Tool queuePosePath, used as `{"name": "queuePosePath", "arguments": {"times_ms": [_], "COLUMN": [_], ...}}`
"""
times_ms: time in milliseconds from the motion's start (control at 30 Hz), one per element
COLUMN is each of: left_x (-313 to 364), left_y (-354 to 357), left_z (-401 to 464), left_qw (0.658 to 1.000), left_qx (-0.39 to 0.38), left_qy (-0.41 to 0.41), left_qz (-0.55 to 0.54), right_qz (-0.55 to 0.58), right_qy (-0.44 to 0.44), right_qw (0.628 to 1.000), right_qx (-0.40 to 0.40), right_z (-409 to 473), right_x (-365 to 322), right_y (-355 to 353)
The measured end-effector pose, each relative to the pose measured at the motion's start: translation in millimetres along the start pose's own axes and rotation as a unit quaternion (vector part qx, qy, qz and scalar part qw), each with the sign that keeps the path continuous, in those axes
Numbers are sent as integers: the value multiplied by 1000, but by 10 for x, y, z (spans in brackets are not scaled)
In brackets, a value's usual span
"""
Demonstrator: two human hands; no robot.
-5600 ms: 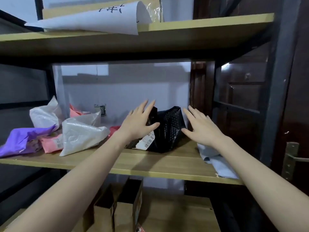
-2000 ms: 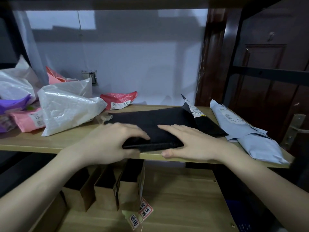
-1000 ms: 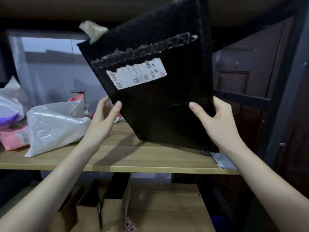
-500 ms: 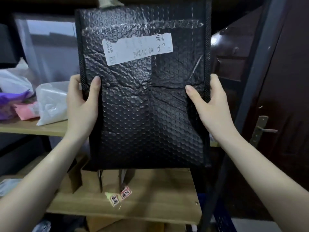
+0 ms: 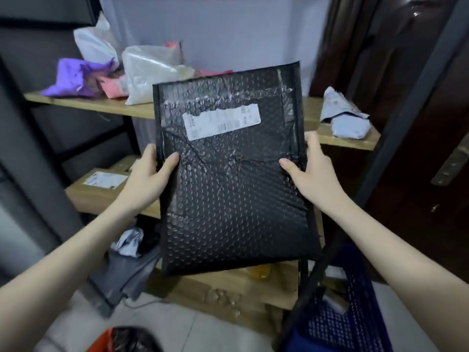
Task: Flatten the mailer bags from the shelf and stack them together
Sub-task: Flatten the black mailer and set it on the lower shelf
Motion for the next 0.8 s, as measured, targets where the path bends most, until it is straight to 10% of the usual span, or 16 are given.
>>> {"name": "queuePosePath", "arguments": {"times_ms": [133,433,800], "left_x": [-539,-928,-670], "left_y": [300,1082,2456], "left_z": [-428,-908,-712], "left_qw": [983,948,902], "left_qx": [-172,-266,-387], "left_qy": [-57,-170,-152], "left_qz": [-35,-45,-114], "right_qz": [-61,-99,-14], "right_qy": [38,202,443], "right_qw": [992,963,895], "right_qx": [-102,-148,-43], "right_z": [-333,-846,-1292], "right_x": [260,1214,2531], "right_y": [322,510,-38]}}
Point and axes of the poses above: each hand's wrist, its own z-axis towards the middle knuckle, its own y-axis out of the palm, x = y × z, the point moved 8 cm from there along z, towards the middle knuckle, and after that the axes turned 15 degrees about z, right-handed, at the moved point
